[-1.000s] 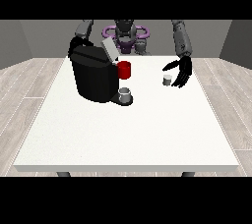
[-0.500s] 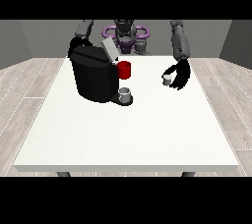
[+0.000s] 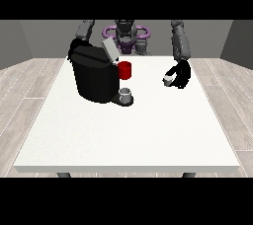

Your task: Insert the coffee pod into the coffee machine and close the lid

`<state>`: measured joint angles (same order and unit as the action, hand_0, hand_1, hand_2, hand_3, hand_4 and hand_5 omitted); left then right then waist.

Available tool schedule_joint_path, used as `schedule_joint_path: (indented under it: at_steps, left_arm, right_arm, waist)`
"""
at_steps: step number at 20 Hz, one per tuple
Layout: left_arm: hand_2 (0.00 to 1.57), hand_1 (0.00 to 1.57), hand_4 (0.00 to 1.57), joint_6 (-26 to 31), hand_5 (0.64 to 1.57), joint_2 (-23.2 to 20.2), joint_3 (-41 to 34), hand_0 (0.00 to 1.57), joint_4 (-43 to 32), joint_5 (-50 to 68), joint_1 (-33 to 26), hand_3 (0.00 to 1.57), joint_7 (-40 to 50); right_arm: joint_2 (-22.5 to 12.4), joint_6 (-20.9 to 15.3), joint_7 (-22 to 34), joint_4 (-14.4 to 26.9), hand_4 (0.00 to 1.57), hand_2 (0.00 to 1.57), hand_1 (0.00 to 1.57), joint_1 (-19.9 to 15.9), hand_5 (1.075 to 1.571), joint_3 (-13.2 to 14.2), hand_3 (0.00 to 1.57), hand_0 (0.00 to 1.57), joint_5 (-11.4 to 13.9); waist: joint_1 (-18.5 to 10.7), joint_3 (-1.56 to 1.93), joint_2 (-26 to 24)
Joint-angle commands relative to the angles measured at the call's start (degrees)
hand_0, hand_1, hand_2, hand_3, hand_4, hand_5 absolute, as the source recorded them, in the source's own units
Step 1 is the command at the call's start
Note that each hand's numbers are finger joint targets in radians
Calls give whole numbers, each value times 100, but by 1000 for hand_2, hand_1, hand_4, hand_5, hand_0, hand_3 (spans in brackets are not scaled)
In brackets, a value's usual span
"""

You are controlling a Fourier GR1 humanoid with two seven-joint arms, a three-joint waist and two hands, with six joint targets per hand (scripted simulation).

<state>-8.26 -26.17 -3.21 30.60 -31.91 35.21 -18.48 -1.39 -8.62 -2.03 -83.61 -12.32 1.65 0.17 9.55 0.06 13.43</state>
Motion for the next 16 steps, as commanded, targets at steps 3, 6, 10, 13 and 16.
schedule_joint_path:
  at_steps: [3, 6, 10, 13, 16]
  left_arm:
    - [1358, 1225, 473, -66, 1571, -137, 6, 1225, -142, -208, 205, 1305, -323]
    - [1457, 1424, 564, 134, 1571, 70, 48, 1424, -94, -150, 205, 1423, -507]
    - [1423, 1400, 595, 878, 1571, -5, 128, 1400, 203, -86, 807, 1364, -217]
    - [1383, 1323, 581, 867, 1571, 69, 136, 1323, 417, -137, 1071, 1352, -39]
    - [1321, 1258, 529, 1132, 1571, 213, 242, 1258, 575, -173, 1191, 1297, 81]
  right_arm:
    - [-104, 52, -99, 115, 426, 0, 0, -136, 1571, 169, 0, 0, -182]
    - [8, -174, 333, -26, 398, 0, 0, -24, 1571, -77, 0, 0, 69]
    - [131, -311, 5, 425, 429, 0, 0, 88, 1571, -223, 0, 0, -148]
    - [-7, -3, -283, 913, 459, 0, 0, -64, 1571, 158, 0, 0, -175]
    - [-166, 82, -117, 1004, 490, 0, 0, -309, 1571, 302, 0, 0, -273]
  waist:
    - [-36, -8, 127]
    - [-94, -9, -251]
    - [-124, -3, -559]
    - [-136, -3, -377]
    - [-211, -3, -612]
